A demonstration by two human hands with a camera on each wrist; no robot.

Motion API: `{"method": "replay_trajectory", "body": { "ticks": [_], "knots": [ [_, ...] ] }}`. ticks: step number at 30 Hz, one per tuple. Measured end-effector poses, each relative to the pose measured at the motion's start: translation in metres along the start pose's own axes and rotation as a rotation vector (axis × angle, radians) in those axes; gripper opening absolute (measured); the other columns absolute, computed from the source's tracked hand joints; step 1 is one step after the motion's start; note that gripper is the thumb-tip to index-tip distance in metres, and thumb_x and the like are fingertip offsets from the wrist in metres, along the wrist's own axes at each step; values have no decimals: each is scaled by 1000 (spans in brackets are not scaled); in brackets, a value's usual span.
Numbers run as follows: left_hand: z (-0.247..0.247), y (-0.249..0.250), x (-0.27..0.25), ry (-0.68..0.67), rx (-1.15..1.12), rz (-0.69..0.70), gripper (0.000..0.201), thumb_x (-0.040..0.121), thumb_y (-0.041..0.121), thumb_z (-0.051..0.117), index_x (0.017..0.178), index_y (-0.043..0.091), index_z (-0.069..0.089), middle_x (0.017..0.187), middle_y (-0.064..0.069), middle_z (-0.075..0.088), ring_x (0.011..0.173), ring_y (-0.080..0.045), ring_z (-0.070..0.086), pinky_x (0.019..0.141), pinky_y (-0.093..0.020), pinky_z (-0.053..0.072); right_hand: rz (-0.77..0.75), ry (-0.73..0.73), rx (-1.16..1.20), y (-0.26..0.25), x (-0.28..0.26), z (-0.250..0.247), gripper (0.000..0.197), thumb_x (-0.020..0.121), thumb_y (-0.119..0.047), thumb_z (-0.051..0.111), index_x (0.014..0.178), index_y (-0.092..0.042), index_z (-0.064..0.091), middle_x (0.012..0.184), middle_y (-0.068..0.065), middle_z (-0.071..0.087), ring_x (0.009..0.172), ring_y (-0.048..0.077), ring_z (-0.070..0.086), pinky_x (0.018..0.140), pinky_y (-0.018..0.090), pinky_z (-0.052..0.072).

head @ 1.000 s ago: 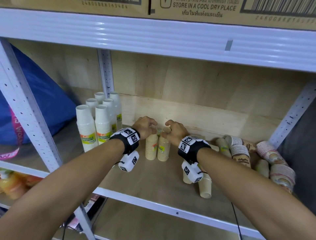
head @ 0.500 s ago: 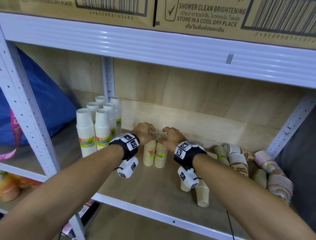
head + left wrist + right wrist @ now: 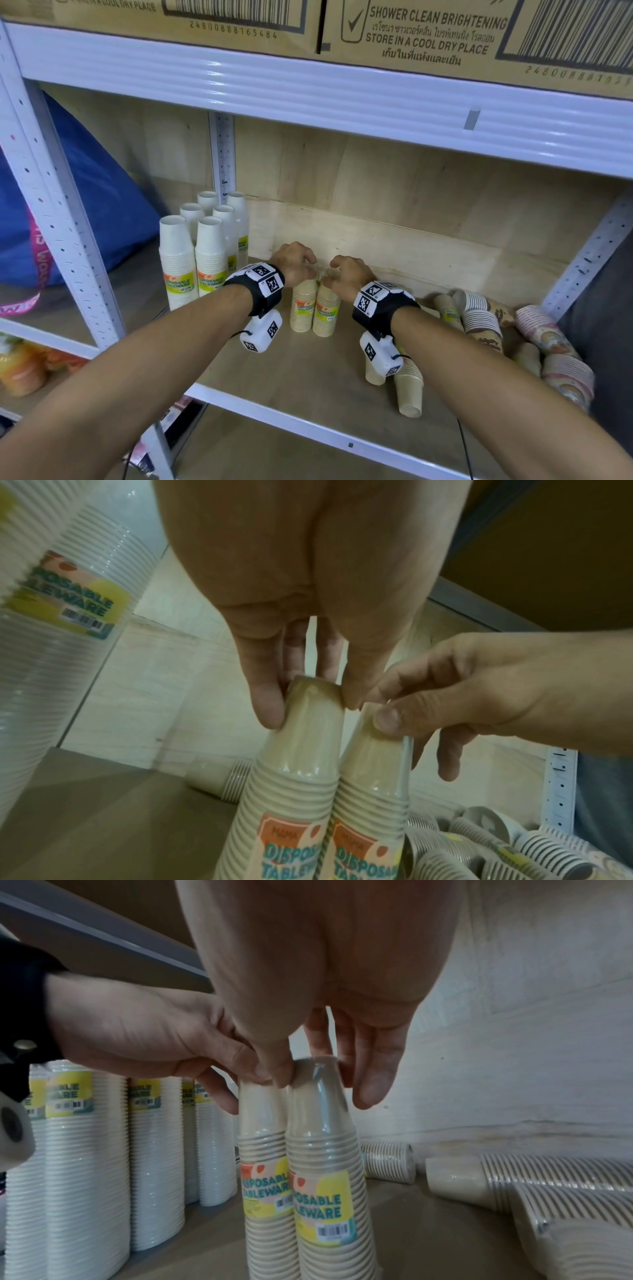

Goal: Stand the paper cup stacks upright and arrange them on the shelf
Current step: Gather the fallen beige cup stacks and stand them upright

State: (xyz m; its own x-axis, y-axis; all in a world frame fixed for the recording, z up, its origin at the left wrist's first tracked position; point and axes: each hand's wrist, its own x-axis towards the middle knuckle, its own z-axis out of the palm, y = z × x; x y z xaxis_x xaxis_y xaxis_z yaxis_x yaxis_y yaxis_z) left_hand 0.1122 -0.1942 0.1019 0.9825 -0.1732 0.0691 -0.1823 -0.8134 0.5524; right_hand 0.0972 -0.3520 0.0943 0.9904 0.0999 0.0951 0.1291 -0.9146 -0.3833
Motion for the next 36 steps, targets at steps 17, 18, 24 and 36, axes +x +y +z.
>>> {"method": "replay_trajectory", "body": {
  "ticks": [17,18,24,36],
  "knots": [
    [-20,10,22,-65,105,-14,36,84,14,72,120,12,69,123,-5,65,109,-19,60,84,-24,49,-80,-61,16,-8,17,-9,29,84,-17,61,113,-14,66,110,10,66,100,29,62,77,29,50],
    [-22,10,24,-49,112,-18,37,84,13,72,120,11,68,124,-5,65,109,-20,61,86,-24,50,-79,-54,26,-10,19,-10,28,85,-17,61,112,-14,66,108,9,65,100,29,62,76,28,49],
    [-31,6,35,60,141,-67,34,84,12,69,119,10,68,125,-7,62,109,-24,61,86,-28,52,-96,-16,91,-20,34,-9,24,85,-12,59,108,-12,66,101,7,65,100,29,62,78,30,49],
    [-28,-17,53,147,203,-264,35,87,3,58,122,9,59,127,-9,56,114,-29,57,96,-38,51,-146,8,134,-38,71,15,29,88,-18,59,117,-14,62,117,9,65,106,30,60,79,27,44]
  ]
}}
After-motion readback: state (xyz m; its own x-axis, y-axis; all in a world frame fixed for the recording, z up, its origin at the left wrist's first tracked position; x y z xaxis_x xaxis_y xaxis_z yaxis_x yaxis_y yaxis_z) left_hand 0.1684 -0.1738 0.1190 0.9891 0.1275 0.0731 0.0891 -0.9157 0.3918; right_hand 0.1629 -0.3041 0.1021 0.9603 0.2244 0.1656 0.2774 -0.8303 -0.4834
